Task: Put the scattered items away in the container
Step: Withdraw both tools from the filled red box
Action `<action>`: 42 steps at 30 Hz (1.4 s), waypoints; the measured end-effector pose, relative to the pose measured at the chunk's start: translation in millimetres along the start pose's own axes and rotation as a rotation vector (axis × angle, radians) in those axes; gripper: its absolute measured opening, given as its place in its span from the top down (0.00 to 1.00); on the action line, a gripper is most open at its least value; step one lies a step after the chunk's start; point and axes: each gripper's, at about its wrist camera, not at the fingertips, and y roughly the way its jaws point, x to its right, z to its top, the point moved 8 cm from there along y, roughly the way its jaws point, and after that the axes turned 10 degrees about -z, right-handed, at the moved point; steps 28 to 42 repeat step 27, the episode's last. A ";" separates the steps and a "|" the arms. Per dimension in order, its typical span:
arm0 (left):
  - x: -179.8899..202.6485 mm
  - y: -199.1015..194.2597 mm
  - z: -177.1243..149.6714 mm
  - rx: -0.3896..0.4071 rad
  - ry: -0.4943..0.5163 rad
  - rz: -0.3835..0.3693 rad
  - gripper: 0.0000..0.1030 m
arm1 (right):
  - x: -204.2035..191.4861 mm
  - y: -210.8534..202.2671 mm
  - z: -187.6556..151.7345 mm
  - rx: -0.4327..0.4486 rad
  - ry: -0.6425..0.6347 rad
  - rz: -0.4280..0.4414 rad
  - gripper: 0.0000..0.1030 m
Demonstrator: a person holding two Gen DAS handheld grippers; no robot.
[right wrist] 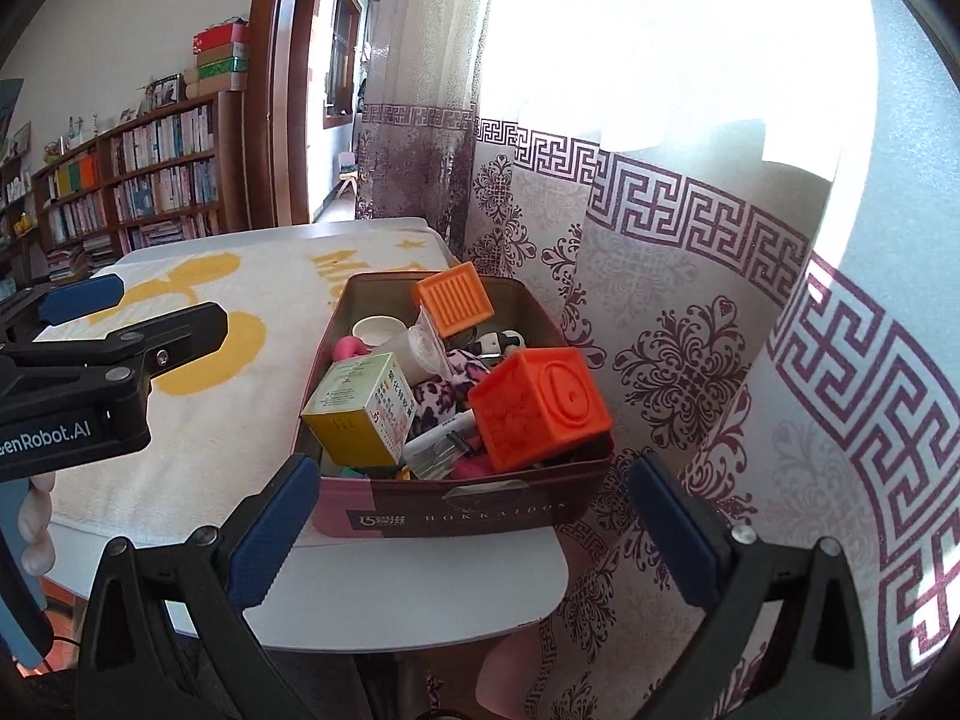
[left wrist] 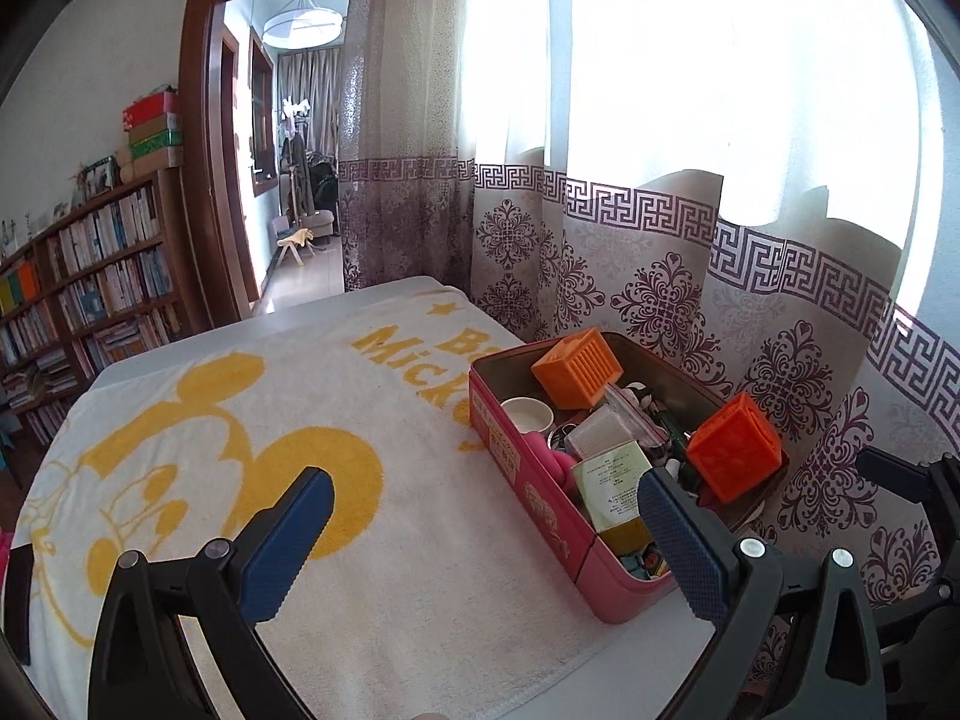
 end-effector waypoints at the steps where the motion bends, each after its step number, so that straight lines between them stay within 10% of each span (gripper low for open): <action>1: 0.1 0.1 -1.1 -0.004 -0.012 -0.009 0.01 | 0.5 -1.4 0.2 0.003 -0.003 -0.006 0.00; 42: 7.9 27.3 -20.5 -0.105 -0.048 -0.053 0.01 | 5.0 17.3 -12.5 -0.072 0.039 0.043 0.00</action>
